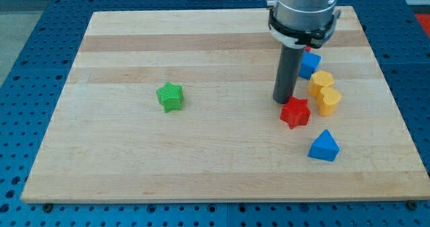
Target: Move the blue triangle to the red star
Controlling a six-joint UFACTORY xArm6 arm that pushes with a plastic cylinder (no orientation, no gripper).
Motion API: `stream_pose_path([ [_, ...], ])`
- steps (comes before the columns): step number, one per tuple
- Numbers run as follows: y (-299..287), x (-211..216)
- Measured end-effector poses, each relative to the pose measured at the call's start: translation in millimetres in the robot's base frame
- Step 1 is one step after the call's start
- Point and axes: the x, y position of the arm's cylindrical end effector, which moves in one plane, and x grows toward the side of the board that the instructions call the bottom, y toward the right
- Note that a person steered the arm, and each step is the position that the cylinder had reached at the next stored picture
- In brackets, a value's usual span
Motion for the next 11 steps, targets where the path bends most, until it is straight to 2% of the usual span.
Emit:
stream_pose_path([
  [5, -16.3, 50.3],
  [11, 29.1, 38.9],
])
